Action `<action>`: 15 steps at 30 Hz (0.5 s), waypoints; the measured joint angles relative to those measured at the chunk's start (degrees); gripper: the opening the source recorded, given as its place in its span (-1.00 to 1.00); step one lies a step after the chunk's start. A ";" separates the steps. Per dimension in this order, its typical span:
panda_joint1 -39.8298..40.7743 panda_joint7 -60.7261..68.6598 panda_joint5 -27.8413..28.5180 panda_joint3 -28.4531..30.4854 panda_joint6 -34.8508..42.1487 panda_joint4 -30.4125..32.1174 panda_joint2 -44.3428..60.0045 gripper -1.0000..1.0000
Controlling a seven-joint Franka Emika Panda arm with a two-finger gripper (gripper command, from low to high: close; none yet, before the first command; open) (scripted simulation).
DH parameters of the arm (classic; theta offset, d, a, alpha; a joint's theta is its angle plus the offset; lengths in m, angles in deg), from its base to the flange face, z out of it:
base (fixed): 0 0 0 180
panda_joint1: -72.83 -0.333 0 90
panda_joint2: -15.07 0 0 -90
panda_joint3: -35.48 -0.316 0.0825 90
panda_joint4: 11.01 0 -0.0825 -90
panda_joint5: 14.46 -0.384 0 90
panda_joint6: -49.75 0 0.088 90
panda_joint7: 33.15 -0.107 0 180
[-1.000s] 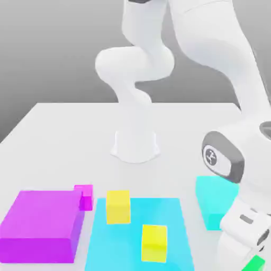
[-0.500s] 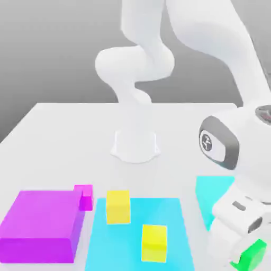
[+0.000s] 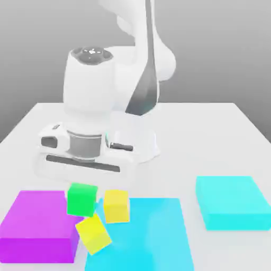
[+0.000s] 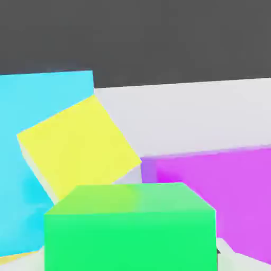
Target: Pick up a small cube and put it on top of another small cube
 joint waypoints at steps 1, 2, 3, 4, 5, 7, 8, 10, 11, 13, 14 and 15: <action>0.82 -0.12 -0.04 0.79 0.06 2.09 -1.80 -1.00; 1.75 -0.19 -0.15 1.64 0.11 4.18 -3.59 -1.00; 2.70 -0.23 -0.33 2.54 0.16 6.27 -5.38 -1.00; 3.67 -0.20 -0.59 3.43 0.20 8.37 -7.13 -1.00; 4.63 -0.13 -0.89 4.34 0.23 10.46 -8.91 -1.00; 6.28 0.19 -1.46 6.10 -0.24 14.11 -11.84 -1.00; 6.29 0.54 -2.00 6.69 -1.41 14.86 -11.36 -1.00; 5.50 1.47 -3.39 7.67 -4.70 15.38 -8.56 -1.00; 4.93 2.03 -4.22 8.10 -6.54 15.45 -6.76 -1.00; 3.69 3.30 -6.16 8.88 -10.46 15.50 -2.86 -1.00; 3.00 4.18 -7.45 9.24 -12.43 15.50 -0.84 -1.00; 2.28 5.16 -8.89 9.57 -14.46 15.51 1.22 -1.00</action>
